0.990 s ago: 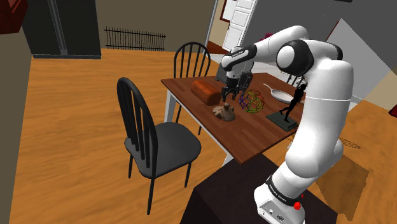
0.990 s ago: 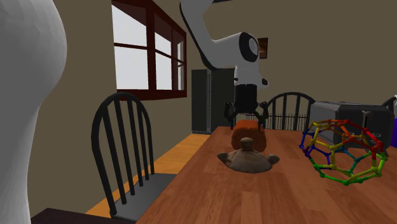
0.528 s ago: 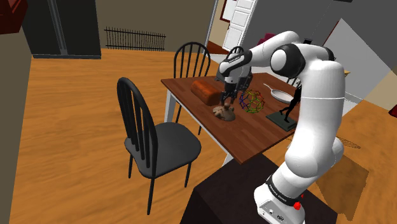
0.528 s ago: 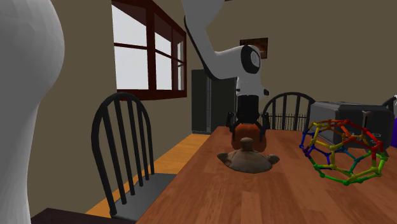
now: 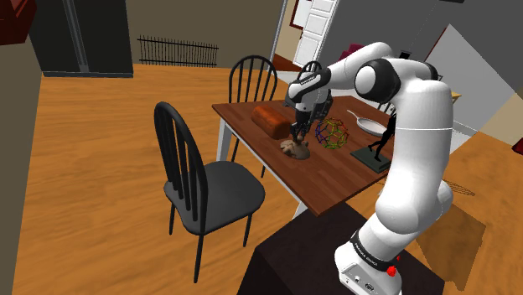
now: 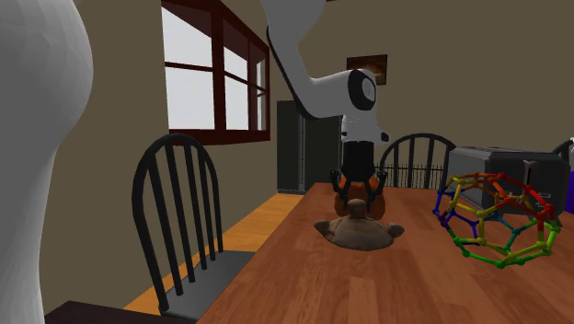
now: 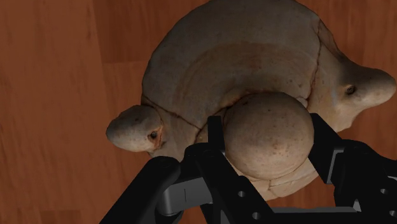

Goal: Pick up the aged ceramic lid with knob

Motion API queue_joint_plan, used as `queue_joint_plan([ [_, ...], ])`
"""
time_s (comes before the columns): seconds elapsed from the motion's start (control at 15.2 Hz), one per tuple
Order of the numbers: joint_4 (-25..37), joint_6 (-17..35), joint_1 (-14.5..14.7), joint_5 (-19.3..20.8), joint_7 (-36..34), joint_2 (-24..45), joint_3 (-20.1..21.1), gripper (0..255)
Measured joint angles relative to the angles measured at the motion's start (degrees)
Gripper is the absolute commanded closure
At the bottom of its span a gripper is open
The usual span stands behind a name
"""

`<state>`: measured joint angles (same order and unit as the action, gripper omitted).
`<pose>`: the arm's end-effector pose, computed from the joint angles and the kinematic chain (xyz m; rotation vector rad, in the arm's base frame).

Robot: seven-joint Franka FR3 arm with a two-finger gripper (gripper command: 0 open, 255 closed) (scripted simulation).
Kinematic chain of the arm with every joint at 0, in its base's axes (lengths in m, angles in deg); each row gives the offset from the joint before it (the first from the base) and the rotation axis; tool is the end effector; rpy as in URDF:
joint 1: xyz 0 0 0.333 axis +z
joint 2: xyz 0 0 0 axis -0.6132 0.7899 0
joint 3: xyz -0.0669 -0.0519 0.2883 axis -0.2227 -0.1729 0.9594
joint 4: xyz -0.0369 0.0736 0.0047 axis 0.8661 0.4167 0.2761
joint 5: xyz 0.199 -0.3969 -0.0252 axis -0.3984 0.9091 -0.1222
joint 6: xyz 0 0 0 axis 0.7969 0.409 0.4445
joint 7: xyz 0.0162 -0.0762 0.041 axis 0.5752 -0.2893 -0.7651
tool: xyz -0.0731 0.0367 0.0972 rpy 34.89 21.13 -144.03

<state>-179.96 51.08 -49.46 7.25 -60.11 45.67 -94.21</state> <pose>0.5970 -0.2999 0.2059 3.1129 -0.2127 -0.3369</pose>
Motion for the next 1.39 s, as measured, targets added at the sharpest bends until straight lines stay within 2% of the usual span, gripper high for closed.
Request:
queue_joint_plan([
  [0.46,0.1,-0.7,0.1,0.1,0.0,-0.5,-0.1,255],
  [1.39,3.5,-8.8,0.6,1.5,-0.3,-5.5,-0.8,255],
])
